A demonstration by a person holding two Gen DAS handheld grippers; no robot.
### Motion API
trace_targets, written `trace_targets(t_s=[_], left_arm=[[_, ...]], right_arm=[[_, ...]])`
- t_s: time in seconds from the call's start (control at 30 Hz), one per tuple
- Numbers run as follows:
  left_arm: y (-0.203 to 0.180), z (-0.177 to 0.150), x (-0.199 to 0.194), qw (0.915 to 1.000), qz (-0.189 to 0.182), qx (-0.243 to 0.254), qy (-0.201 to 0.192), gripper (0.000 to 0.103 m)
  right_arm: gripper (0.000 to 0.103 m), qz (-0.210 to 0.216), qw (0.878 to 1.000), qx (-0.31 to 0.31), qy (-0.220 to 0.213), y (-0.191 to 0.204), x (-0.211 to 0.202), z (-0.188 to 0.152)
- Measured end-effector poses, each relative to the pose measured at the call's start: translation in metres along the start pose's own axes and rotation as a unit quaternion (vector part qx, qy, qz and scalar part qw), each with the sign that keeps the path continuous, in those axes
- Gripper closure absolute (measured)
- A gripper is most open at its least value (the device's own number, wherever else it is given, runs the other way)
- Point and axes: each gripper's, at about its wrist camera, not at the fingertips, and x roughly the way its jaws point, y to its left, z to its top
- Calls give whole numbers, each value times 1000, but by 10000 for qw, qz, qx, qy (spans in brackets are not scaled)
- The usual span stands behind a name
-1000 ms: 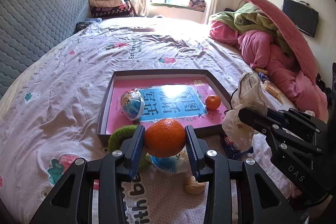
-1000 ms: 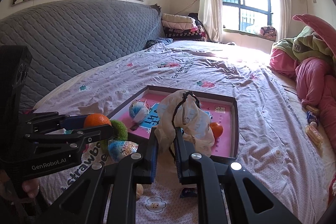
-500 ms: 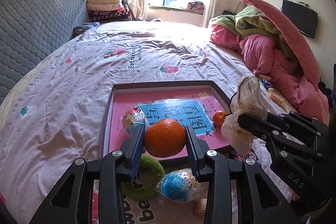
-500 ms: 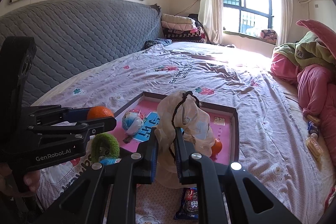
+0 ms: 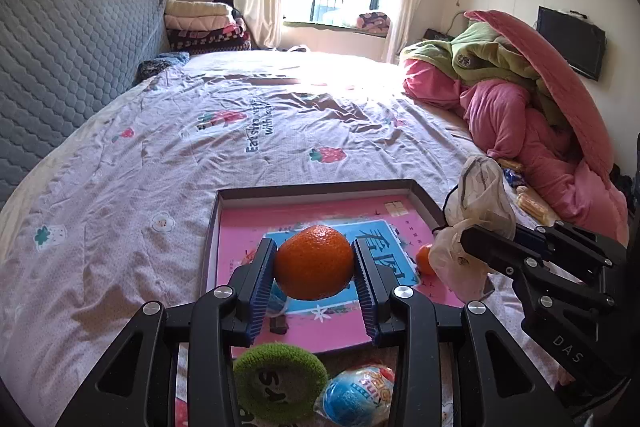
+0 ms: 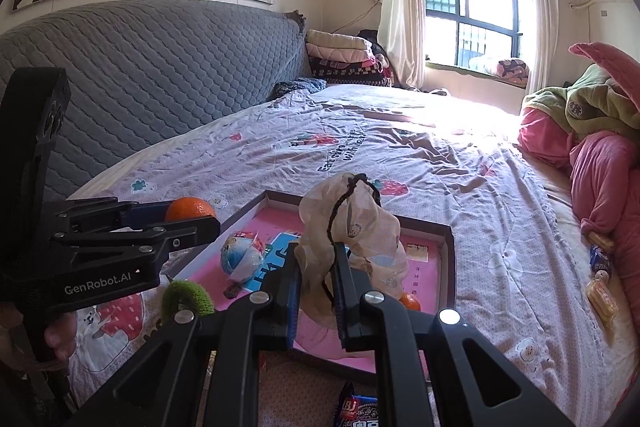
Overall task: Organize objects
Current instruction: 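Lift and carry the mandarin over the pink tray with the left tool while the right tool carries the bag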
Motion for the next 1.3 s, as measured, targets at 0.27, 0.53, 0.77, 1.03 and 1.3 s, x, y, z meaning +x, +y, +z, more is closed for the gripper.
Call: trace_targets(t_s=[0.27, 0.53, 0.77, 1.03, 1.3], left_arm=[[1, 16, 15, 10000, -44, 24, -31, 64], [-2, 19, 36, 9999, -133, 59, 63, 64], [-11, 17, 51, 9995, -246, 105, 140, 64], [-18, 4, 73, 9990, -212, 188, 337, 64], [-17, -11, 90, 9983, -128, 189, 527, 63]], right_arm=[[88, 83, 9997, 220, -19, -19, 6, 8], [88, 64, 9995, 301, -21, -32, 14, 13], [88, -32, 9994, 316, 139, -38, 25, 4], [88, -122, 9989, 270, 367, -39, 38, -9], [88, -164, 9982, 137, 565, -32, 46, -21]])
